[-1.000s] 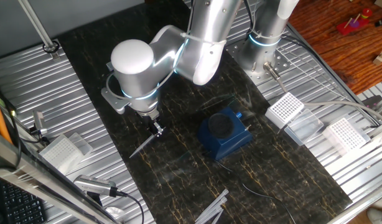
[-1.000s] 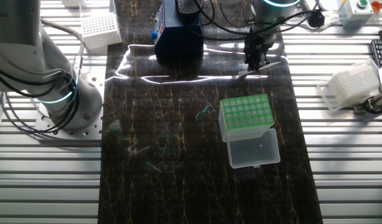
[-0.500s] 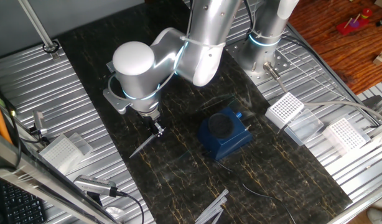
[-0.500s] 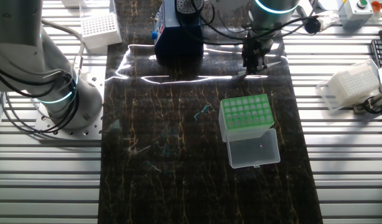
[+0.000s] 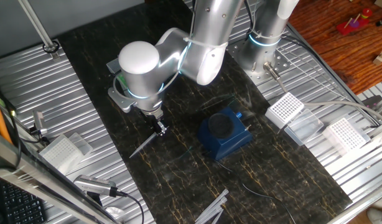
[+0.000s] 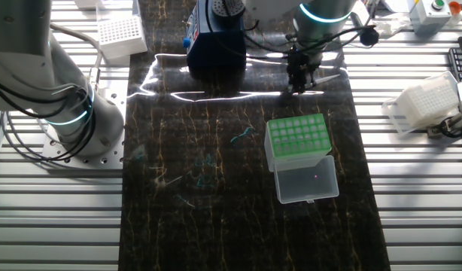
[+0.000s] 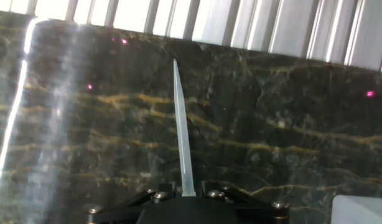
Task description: Insert a large pipette tip into the holder for large pipette tips
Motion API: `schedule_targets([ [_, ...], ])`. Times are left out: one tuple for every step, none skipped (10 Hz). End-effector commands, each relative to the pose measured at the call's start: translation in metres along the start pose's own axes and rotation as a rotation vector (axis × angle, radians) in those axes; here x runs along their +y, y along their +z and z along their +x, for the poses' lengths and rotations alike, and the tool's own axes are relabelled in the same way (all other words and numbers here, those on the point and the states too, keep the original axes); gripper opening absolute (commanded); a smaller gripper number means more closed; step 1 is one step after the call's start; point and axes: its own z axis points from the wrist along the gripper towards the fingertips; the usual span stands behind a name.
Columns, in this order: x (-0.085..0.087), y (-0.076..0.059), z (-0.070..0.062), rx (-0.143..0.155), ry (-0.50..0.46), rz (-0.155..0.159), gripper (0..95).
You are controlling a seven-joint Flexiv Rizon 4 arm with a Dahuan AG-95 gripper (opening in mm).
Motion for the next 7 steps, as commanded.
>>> schedule_targets([
  [-0.0003,0.0001,0.0004,0.001,0.004,-0.001,0.0],
  [-0.0005,0.0004,0.0008,0.000,0.009,-0.002,0.0],
  [-0.0004,0.0003,0.0008,0.003,0.013,-0.005,0.0],
  [-0.0004,0.0003,0.0008,0.003,0.014,-0.006,0.0],
  [-0.0004,0.0003,0.0008,0.005,0.017,-0.007,0.0],
  [-0.0003,0.0000,0.0008,0.018,0.022,-0.012,0.0],
  [0.0006,-0.0029,0.0013,0.037,0.040,-0.024,0.0],
])
